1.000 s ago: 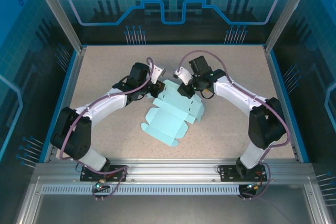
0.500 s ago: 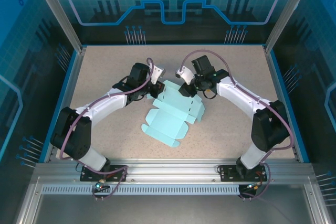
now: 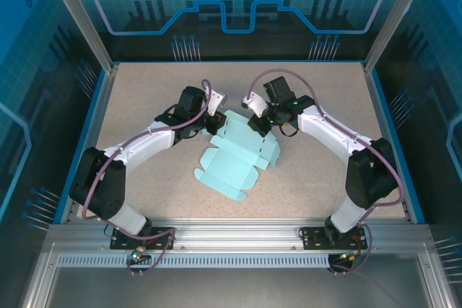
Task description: Fold the paper box
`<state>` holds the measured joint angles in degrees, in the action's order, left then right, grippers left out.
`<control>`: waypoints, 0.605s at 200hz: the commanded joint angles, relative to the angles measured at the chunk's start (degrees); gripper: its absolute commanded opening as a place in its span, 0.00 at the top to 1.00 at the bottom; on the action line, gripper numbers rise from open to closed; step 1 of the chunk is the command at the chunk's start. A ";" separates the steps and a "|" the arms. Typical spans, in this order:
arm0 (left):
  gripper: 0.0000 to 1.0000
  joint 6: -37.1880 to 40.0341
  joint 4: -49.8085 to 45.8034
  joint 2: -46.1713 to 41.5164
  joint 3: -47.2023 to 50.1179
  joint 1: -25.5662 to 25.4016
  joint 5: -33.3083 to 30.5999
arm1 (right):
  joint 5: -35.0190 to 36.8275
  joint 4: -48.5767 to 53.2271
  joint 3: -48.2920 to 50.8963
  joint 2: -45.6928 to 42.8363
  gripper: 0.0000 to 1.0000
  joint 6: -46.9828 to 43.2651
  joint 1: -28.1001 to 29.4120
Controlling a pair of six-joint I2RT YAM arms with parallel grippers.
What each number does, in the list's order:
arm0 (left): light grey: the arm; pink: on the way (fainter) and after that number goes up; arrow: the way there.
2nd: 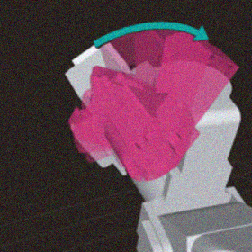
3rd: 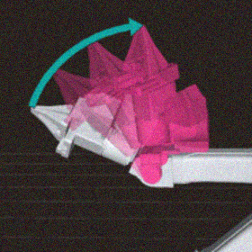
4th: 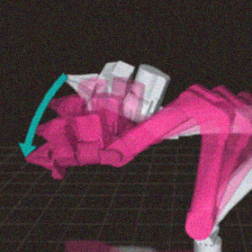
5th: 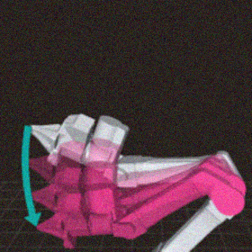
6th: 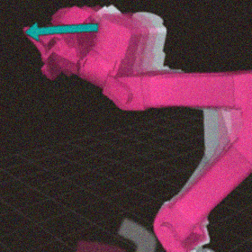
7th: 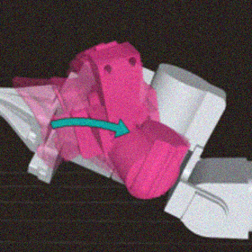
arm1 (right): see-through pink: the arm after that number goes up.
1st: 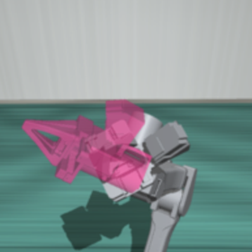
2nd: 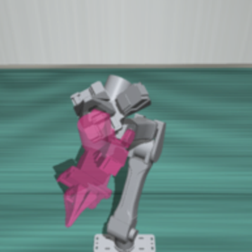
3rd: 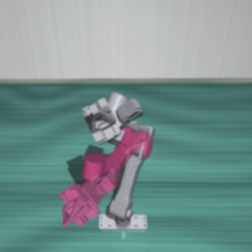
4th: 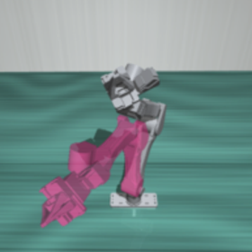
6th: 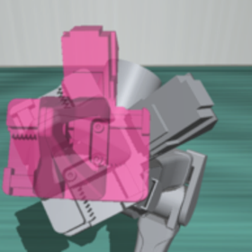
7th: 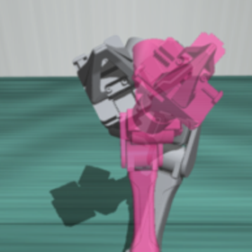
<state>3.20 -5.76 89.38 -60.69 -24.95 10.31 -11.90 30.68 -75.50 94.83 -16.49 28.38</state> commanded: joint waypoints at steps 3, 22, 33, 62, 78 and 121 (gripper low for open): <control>0.93 0.67 -0.70 -0.37 -1.80 0.32 -0.37 | 0.56 1.37 0.01 -0.67 1.00 -0.29 -0.78; 0.91 -0.13 -0.49 -0.61 -1.80 0.26 -0.85 | 1.15 1.32 0.08 -1.03 1.00 -0.95 -0.70; 0.89 -0.84 -0.33 -0.70 -1.65 0.30 -1.09 | 1.61 1.40 0.07 -1.43 1.00 -1.58 -0.69; 0.76 -2.73 0.79 -2.80 -0.14 0.47 -1.47 | 2.08 1.36 0.25 -2.36 1.00 -2.66 -0.52; 0.66 -3.75 1.67 -4.98 1.51 0.82 -2.62 | 1.80 1.04 0.49 -2.69 1.00 -2.83 -0.52; 0.48 -13.14 10.79 -14.31 13.09 5.75 -5.43 | 0.70 0.88 0.53 -3.24 1.00 -3.63 -0.52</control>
<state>-2.57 -1.65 80.55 -53.89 -23.11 7.25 -10.52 30.89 -75.42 93.51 -18.74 28.36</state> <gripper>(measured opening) 0.489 0.059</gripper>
